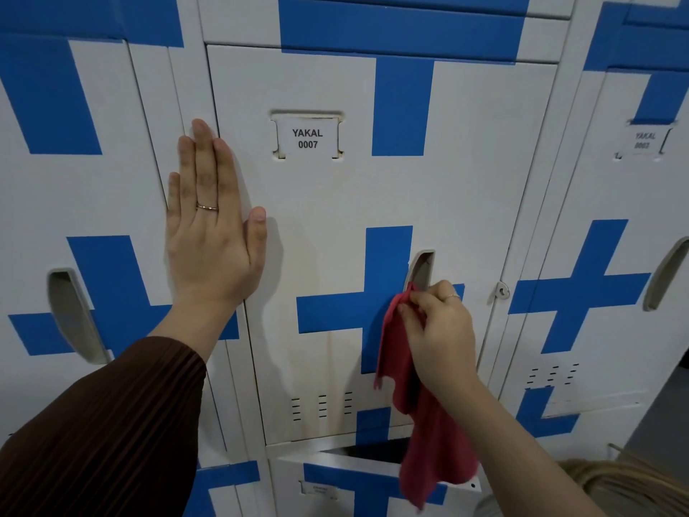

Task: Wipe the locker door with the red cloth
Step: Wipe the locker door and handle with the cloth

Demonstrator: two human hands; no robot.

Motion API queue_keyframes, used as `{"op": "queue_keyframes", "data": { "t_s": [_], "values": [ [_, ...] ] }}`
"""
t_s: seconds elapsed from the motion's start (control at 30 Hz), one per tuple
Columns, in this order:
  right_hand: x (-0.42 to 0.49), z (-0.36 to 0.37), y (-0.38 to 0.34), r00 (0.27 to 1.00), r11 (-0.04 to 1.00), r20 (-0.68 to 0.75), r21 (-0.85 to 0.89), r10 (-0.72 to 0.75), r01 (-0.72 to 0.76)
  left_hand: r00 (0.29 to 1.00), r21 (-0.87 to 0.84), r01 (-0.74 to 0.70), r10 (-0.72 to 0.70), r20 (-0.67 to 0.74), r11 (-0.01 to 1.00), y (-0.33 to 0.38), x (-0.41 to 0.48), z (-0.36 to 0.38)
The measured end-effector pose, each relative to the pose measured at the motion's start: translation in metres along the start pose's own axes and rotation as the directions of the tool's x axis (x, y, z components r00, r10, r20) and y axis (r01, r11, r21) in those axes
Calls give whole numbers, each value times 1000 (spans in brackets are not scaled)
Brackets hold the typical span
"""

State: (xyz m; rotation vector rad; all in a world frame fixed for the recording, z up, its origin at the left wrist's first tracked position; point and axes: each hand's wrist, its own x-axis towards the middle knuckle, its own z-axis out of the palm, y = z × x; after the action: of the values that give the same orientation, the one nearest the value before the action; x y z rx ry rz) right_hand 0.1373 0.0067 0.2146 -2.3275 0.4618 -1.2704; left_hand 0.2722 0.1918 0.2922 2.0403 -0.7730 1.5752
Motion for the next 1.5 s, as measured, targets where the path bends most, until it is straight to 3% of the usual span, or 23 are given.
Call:
{"op": "queue_keyframes", "data": {
  "t_s": [0.2, 0.6, 0.7, 0.87, 1.0, 1.1, 1.3, 1.4, 1.5],
  "values": [
    [-1, -3, 2, 998, 997, 25, 58, -61, 60, 1000, -5, 3, -3, -2, 1000, 0, 0, 0],
    [35, -3, -14, 958, 937, -227, 337, 177, -93, 1000, -8, -1, 1, 3, 1000, 0, 1, 0],
    [24, 2, -9, 976, 967, -195, 251, 92, -41, 1000, 1, 0, 0, -2, 1000, 0, 1, 0],
    [-9, 13, 14, 995, 995, -59, -52, -84, 81, 1000, 2, 3, -3, 0, 1000, 0, 1, 0],
    [-24, 11, 27, 974, 930, 93, -292, -206, 224, 1000, 7, 3, -4, 7, 1000, 1, 0, -1],
    [-19, 9, 26, 961, 891, 150, -365, -231, 271, 1000, 2, 6, -6, 10, 1000, 1, 0, -1],
    [-16, 6, 28, 976, 944, 171, -278, -132, 176, 1000, 5, 9, -9, 13, 1000, 1, 0, -1],
    [-19, 8, 28, 995, 989, 86, -131, -55, 66, 1000, 5, 5, -5, 10, 1000, 1, 0, -2],
    [-24, 13, 25, 999, 995, 36, -98, -3, 6, 1000, 5, 4, -4, 8, 1000, 1, 0, -2]
  ]
}}
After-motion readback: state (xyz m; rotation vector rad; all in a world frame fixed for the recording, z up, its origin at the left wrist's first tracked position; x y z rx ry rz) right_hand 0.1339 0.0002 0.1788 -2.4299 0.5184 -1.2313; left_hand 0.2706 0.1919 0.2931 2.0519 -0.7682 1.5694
